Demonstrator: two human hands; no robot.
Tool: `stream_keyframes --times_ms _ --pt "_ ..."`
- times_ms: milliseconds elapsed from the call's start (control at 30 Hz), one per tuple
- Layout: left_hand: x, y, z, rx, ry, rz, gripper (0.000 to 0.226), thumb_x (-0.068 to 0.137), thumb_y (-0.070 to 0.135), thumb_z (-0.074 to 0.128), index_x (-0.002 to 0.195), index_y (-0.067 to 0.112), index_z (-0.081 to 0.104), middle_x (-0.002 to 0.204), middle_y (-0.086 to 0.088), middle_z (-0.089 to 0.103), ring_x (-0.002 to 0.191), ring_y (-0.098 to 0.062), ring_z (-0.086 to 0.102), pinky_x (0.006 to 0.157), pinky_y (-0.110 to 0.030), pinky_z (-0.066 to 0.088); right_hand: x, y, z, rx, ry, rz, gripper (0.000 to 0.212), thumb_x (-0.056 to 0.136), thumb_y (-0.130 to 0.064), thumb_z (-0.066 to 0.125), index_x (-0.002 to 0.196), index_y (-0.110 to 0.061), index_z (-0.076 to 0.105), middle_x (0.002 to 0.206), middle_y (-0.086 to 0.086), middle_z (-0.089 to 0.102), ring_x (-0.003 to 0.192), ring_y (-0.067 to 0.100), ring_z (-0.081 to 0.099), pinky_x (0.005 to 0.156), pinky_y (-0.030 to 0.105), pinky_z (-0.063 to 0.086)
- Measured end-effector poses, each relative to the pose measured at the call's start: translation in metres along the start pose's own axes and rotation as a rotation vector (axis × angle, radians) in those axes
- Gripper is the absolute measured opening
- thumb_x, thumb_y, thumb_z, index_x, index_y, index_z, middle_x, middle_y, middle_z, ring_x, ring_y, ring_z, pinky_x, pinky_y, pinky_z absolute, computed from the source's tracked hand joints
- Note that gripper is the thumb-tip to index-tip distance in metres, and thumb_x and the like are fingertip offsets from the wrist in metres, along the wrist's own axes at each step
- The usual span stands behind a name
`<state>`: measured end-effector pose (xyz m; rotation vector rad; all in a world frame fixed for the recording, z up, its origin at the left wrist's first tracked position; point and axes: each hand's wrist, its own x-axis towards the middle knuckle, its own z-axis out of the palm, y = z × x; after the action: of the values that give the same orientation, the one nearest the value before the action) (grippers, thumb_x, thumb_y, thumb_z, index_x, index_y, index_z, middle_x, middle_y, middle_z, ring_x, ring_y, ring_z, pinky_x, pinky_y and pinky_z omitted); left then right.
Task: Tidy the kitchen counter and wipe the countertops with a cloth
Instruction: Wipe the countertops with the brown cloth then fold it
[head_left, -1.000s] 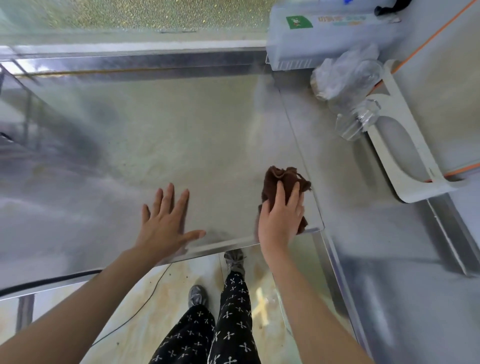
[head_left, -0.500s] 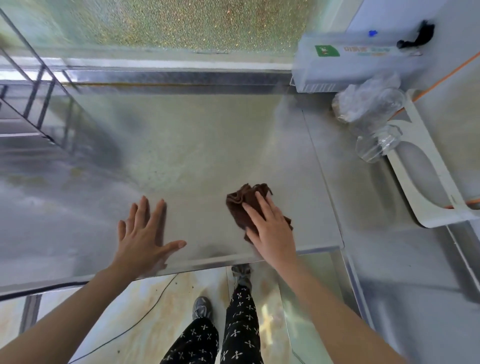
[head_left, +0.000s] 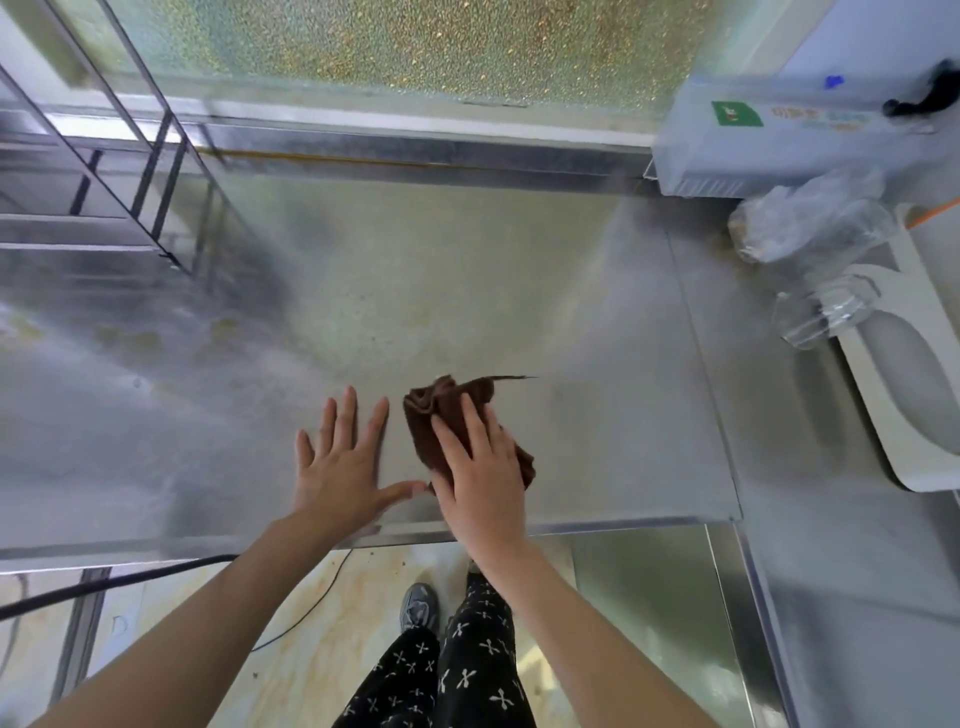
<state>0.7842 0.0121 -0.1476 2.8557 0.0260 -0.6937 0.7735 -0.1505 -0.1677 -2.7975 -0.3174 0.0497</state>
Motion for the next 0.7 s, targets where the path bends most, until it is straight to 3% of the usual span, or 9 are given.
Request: stream_keyframes --times_ms 100,167,267,367,433,500,600,700 --pt "0.0 -0.001 0.0 -0.029 -0.007 0.003 0.111 0.06 0.084 0.032 0.136 0.027 -0.027 0.144 -0.005 -0.034 0.14 -0.027 -0.022 0.113 -0.053 0.0 0.009 0.025 -0.011 -0.059 -0.085 -0.168 0.051 0.085 -0.039 0.056 0.133 -0.025 0.045 0.148 0.01 0.035 0.133 0.035 0.037 0.103 0.046 0.037" --pt "0.0 -0.001 -0.001 -0.04 -0.013 -0.001 0.111 0.062 0.083 0.034 0.14 0.028 -0.022 0.148 -0.005 -0.031 0.14 -0.027 -0.022 0.113 -0.053 0.0 0.021 0.048 -0.02 -0.083 -0.09 -0.179 0.051 0.087 -0.041 0.053 0.135 -0.025 0.043 0.15 0.01 0.033 0.134 0.036 0.035 0.104 0.047 0.036" --pt "0.002 -0.002 -0.001 -0.063 0.015 -0.018 0.107 0.064 0.085 0.033 0.144 0.029 -0.011 0.154 -0.007 -0.02 0.142 -0.027 -0.016 0.113 -0.051 0.003 0.053 0.084 -0.031 -0.068 -0.01 -0.012 0.049 0.091 -0.035 0.052 0.137 -0.023 0.043 0.151 0.013 0.03 0.137 0.038 0.029 0.107 0.049 0.031" --pt "0.01 -0.005 -0.01 -0.125 0.093 -0.067 0.1 0.069 0.082 0.033 0.145 0.03 -0.005 0.155 -0.006 -0.015 0.143 -0.027 -0.012 0.114 -0.05 0.004 0.09 0.102 -0.035 -0.035 0.096 0.281 0.047 0.093 -0.03 0.049 0.138 -0.018 0.042 0.152 0.016 0.026 0.138 0.039 0.023 0.111 0.048 0.025" --pt "0.021 -0.01 -0.018 -0.163 0.135 -0.099 0.092 0.076 0.073 0.039 0.145 0.03 -0.004 0.155 -0.005 -0.017 0.142 -0.026 -0.015 0.114 -0.051 0.001 0.11 0.09 -0.031 -0.003 0.173 0.46 0.046 0.094 -0.026 0.048 0.138 -0.015 0.042 0.152 0.018 0.025 0.138 0.04 0.022 0.112 0.047 0.022" --pt "0.034 -0.016 -0.03 -0.199 0.176 -0.147 0.084 0.082 0.066 0.039 0.145 0.031 -0.004 0.155 -0.003 -0.018 0.142 -0.026 -0.017 0.113 -0.052 -0.001 0.122 0.062 -0.02 0.021 0.197 0.518 0.046 0.093 -0.024 0.05 0.137 -0.013 0.043 0.151 0.019 0.026 0.137 0.041 0.024 0.11 0.048 0.024" --pt "0.049 -0.024 -0.042 -0.232 0.222 -0.22 0.065 0.093 0.048 0.034 0.146 0.03 0.0 0.155 -0.003 -0.016 0.142 -0.026 -0.015 0.114 -0.052 0.0 0.118 0.01 -0.002 0.03 0.177 0.251 0.05 0.084 -0.024 0.062 0.132 -0.015 0.05 0.147 0.018 0.035 0.133 0.041 0.034 0.106 0.05 0.033" --pt "0.06 -0.032 -0.048 -0.267 0.215 -0.265 0.057 0.097 0.04 0.026 0.146 0.031 0.0 0.155 -0.003 -0.016 0.142 -0.025 -0.015 0.115 -0.053 0.0 0.103 -0.025 0.011 0.023 0.051 -0.098 0.055 0.078 -0.029 0.067 0.13 -0.022 0.051 0.145 0.012 0.04 0.133 0.035 0.037 0.106 0.046 0.033"
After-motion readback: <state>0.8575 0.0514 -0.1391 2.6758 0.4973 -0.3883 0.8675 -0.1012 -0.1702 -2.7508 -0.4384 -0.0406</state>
